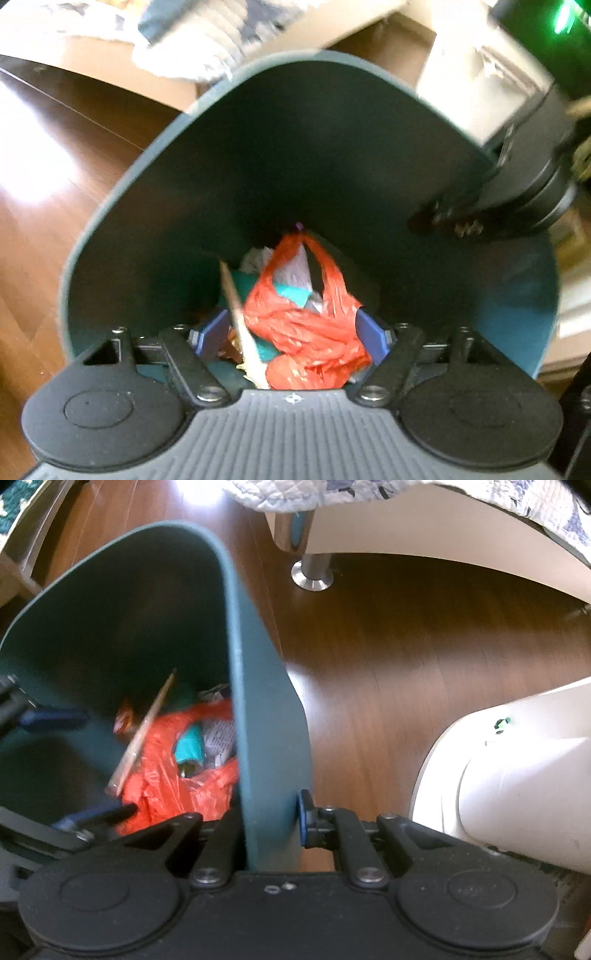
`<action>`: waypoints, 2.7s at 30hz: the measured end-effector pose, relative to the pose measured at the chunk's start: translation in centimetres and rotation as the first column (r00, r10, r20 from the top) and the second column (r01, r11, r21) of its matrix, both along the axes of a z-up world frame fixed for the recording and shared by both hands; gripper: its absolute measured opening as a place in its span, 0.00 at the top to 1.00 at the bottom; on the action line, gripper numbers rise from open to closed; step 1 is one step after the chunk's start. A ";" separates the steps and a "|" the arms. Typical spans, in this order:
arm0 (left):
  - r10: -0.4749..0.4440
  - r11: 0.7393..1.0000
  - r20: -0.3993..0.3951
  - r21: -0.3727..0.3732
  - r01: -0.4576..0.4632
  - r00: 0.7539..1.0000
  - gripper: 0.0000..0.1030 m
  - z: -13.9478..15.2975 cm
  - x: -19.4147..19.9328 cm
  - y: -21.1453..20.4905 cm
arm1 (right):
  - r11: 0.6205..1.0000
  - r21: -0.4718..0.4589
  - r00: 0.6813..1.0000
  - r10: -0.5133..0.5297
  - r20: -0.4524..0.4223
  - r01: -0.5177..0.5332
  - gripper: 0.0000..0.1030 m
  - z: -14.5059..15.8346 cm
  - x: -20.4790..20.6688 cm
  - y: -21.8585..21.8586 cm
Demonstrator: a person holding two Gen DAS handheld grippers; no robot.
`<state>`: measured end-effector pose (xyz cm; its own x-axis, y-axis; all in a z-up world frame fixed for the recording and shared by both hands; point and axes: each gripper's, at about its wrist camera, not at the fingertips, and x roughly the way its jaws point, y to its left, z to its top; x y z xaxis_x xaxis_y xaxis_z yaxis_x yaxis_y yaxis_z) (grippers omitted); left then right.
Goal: Collect trash
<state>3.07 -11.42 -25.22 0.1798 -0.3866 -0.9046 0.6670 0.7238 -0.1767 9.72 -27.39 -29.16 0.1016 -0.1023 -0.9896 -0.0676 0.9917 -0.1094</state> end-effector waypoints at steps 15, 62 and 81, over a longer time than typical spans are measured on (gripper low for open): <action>0.200 0.978 0.138 0.039 -0.207 0.970 0.27 4.8 -2.9 1.1 | 0.997 0.078 0.995 0.013 0.099 -0.021 0.79 -0.2 -2.6 -3.1; 0.603 0.790 0.246 -0.057 -0.610 0.759 0.26 11.7 -13.6 1.1 | 0.914 0.267 0.754 0.063 0.654 -0.307 0.00 14.3 -16.5 -5.2; 0.649 0.750 0.260 -0.062 -0.658 0.715 0.26 11.9 -14.9 1.7 | 0.926 0.239 0.726 0.053 0.685 -0.293 0.00 13.8 -18.6 -4.6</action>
<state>-11.78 -9.75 -13.31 0.5962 -0.0581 -0.8007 0.0418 0.9983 -0.0414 -8.88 -31.95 -15.37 0.7190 0.2816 -0.6354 -0.2720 0.9553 0.1155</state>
